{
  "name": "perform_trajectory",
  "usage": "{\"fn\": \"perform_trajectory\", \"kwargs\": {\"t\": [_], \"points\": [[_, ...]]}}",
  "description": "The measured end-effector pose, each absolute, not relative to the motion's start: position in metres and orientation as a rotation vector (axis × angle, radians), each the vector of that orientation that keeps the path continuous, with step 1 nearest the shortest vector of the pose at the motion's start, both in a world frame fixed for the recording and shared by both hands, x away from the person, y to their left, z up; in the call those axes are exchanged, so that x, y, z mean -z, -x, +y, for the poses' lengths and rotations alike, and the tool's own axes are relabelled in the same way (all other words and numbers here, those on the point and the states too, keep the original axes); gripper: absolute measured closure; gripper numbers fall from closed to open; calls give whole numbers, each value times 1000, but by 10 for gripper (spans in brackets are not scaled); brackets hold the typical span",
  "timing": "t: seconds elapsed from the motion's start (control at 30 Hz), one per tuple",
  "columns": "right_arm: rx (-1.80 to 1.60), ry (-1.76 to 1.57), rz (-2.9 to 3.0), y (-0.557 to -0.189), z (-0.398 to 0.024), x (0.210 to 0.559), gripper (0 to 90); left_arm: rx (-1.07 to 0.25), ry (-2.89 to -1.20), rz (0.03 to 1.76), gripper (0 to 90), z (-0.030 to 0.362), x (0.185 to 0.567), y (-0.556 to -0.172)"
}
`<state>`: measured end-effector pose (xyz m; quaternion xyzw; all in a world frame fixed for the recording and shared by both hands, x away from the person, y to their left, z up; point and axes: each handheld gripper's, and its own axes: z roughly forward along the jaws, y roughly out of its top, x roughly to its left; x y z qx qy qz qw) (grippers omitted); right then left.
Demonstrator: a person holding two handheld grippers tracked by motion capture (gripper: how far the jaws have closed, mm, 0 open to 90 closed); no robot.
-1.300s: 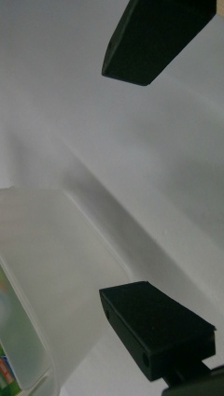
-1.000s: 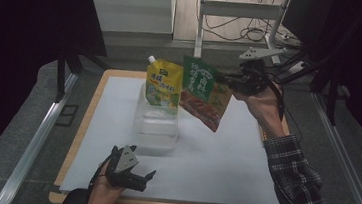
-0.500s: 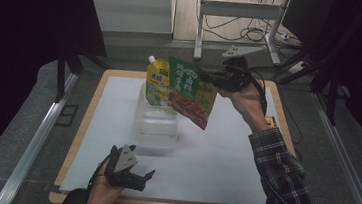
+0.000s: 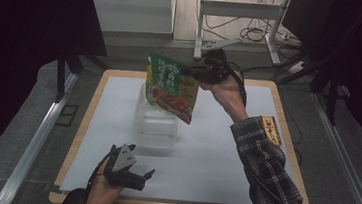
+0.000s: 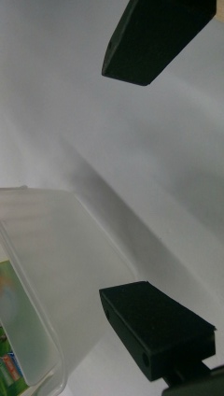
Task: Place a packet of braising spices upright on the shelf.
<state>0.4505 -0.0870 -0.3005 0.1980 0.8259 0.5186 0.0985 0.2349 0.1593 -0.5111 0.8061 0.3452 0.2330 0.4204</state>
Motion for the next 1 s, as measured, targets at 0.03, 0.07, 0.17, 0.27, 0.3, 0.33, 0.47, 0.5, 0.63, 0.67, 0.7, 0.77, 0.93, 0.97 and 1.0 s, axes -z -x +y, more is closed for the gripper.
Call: {"fn": "perform_trajectory", "kwargs": {"t": [0.03, 0.07, 0.17, 0.27, 0.3, 0.33, 0.47, 0.5, 0.63, 0.67, 0.7, 0.77, 0.93, 0.97, 1.0], "points": [[-1542, -583, 2450, -452, -84, 301, 889, -587, -2019, 863, 0, 159, 511, -235], [-1543, -578, 2452, -453, -81, 302, 889, -588, -2025, 860, 0, 159, 511, -235], [-1546, -559, 2462, -456, -73, 303, 889, -590, -2027, 861, 0, 159, 511, -235], [-1538, -548, 2472, -458, -65, 304, 889, -590, -2036, 867, 0, 161, 511, -236], [-1540, -545, 2475, -459, -62, 305, 889, -593, -2033, 874, 0, 161, 511, -236], [-1543, -541, 2476, -460, -60, 305, 889, -597, -2043, 880, 0, 161, 511, -236], [-1552, -522, 2484, -463, -51, 309, 889, -594, -2030, 891, 0, 163, 511, -237], [-1552, -518, 2487, -464, -49, 310, 889, -597, -2038, 887, 0, 164, 510, -237], [-1565, -515, 2495, -466, -43, 313, 889, -597, -2034, 890, 0, 165, 510, -237], [-1573, -517, 2496, -466, -42, 313, 889, -596, -2034, 891, 0, 165, 510, -237], [-1575, -517, 2499, -466, -41, 312, 889, -594, -2036, 889, 0, 165, 510, -237], [-1576, -506, 2504, -465, -40, 312, 888, -594, -2038, 885, 0, 164, 510, -237], [-1615, -491, 2515, -459, -41, 316, 888, -592, -2043, 882, 0, 163, 511, -237], [-1616, -495, 2513, -458, -42, 317, 888, -593, -2044, 882, 0, 163, 511, -237], [-1617, -499, 2513, -458, -44, 317, 888, -589, -2036, 886, 0, 162, 511, -237]]}}
